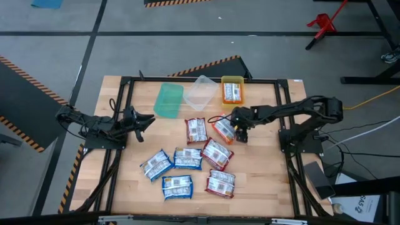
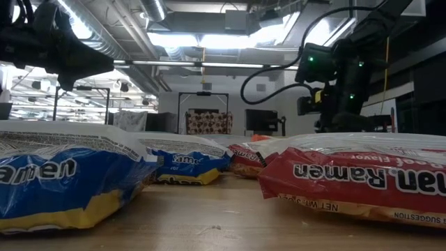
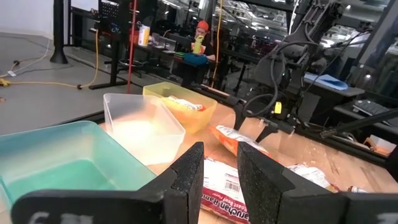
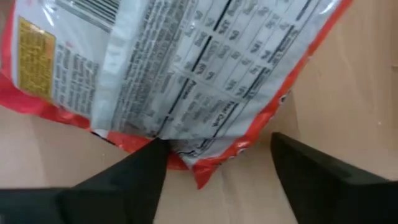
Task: Sort Maruchan noodles
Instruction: Put the orange noodle pack into the yellow bin
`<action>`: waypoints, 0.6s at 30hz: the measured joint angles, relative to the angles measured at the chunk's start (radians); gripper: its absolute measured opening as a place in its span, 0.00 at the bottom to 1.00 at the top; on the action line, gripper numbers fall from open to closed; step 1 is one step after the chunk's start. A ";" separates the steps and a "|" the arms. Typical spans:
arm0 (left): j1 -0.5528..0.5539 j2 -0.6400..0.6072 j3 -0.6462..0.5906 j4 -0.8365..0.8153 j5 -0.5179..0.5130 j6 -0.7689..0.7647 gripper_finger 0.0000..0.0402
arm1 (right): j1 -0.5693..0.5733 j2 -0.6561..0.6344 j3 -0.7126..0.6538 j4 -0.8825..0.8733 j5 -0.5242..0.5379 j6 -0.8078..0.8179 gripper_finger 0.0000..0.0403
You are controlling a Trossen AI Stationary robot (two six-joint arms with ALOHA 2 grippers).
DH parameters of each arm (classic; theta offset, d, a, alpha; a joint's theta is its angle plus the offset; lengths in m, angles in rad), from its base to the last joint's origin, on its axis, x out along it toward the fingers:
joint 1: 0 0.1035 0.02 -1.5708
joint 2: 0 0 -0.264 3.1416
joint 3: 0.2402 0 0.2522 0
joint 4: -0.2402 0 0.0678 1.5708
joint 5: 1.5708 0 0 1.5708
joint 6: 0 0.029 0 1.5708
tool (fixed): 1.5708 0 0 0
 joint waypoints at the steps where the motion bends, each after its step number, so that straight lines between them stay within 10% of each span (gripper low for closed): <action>1: 0.000 0.000 0.000 -0.002 0.000 0.000 0.22 | 0.000 0.000 0.000 0.001 -0.001 0.000 0.61; 11: 0.000 0.000 0.000 -0.009 0.000 -0.003 0.22 | 0.000 0.002 -0.001 0.012 0.020 0.004 0.04; 18: 0.000 0.000 0.000 -0.009 0.003 -0.003 0.22 | 0.000 0.002 -0.001 0.013 0.018 0.010 0.01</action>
